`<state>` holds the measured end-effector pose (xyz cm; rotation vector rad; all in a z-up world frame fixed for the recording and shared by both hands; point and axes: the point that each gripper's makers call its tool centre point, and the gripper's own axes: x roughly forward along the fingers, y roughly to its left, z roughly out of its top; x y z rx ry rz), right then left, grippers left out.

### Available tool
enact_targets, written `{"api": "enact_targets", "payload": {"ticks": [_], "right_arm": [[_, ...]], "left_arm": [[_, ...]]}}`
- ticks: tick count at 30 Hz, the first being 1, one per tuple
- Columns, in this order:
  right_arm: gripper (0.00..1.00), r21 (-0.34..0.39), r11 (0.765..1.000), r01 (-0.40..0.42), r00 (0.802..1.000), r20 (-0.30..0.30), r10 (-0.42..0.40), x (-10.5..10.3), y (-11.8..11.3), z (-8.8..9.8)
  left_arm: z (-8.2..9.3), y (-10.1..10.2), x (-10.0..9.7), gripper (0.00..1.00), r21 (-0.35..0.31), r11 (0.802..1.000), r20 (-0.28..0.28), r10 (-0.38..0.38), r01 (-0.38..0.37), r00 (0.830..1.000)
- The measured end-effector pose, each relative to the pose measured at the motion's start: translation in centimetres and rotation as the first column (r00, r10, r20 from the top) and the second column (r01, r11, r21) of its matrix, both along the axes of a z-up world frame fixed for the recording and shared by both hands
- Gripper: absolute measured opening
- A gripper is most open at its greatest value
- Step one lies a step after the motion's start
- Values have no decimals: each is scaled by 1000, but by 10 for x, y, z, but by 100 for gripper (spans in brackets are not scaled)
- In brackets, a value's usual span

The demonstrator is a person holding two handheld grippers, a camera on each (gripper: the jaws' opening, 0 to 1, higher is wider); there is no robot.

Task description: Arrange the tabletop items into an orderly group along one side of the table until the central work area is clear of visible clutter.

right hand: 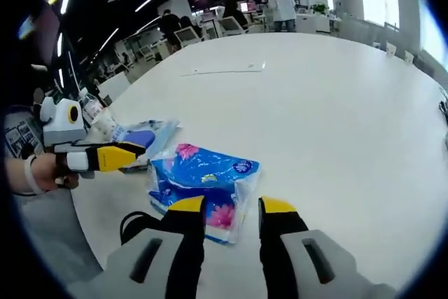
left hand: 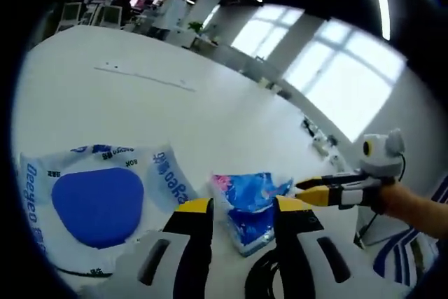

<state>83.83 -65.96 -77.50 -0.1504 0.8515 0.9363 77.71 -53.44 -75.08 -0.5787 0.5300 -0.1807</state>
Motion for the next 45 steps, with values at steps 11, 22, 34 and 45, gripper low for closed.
{"api": "enact_targets", "payload": {"ticks": [11, 22, 34, 45], "right_arm": [[50, 9, 999, 38, 998, 43, -38, 3, -15, 15], [67, 7, 998, 66, 996, 63, -66, -8, -26, 25], [71, 16, 998, 62, 994, 85, -63, -22, -12, 38], [69, 27, 998, -50, 994, 102, 47, -31, 45, 56]], "left_arm": [[25, 13, -6, 62, 61, 998, 58, -14, 10, 998], [37, 45, -32, 78, 144, 990, 58, -2, -7, 998], [48, 77, -69, 75, 165, 985, 41, 44, -50, 998], [41, 107, -98, 71, 169, 981, 1, 97, -95, 995]]}}
